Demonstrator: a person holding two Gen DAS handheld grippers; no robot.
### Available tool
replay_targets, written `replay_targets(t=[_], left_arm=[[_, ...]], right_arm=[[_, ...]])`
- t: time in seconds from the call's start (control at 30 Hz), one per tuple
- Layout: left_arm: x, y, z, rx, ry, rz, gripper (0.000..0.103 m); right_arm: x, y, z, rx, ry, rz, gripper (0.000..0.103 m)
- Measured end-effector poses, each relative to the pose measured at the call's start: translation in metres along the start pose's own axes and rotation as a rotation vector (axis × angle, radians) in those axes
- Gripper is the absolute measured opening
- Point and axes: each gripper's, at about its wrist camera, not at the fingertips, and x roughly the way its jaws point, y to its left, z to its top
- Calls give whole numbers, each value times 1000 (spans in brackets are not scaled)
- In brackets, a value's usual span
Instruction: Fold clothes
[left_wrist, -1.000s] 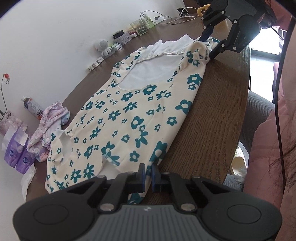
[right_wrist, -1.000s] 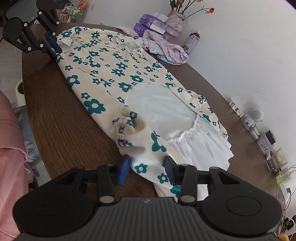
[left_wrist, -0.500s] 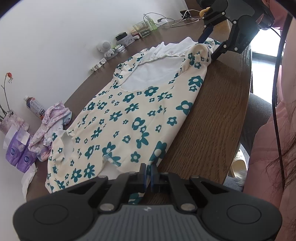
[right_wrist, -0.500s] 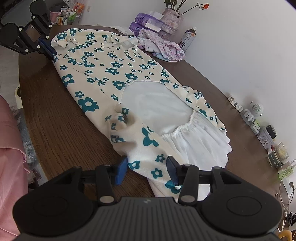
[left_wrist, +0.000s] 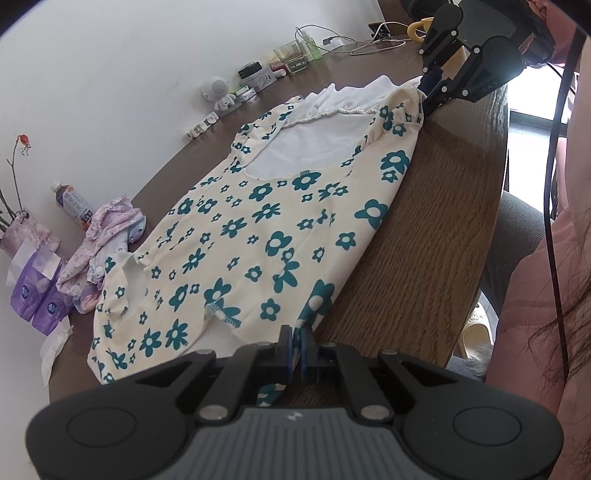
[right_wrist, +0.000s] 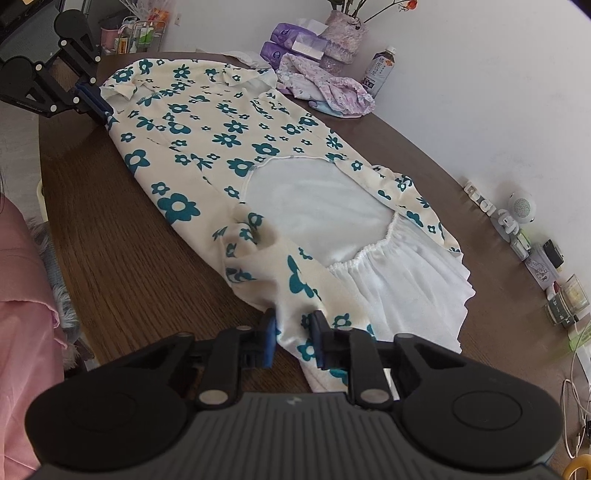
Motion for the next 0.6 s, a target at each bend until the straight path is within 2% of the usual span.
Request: replay_targets(t=[0.13, 0.37, 0.6], left_arm=[[-4, 0, 5, 12, -7, 21, 1], [-11, 7, 14, 39, -30, 72, 1], [-4, 24, 32, 83, -55, 169, 0]], right_arm=[[-6, 4, 2, -18, -18, -15, 8], [-15, 9, 8, -75, -40, -71, 7], [-9, 9, 23, -175, -47, -154, 6]])
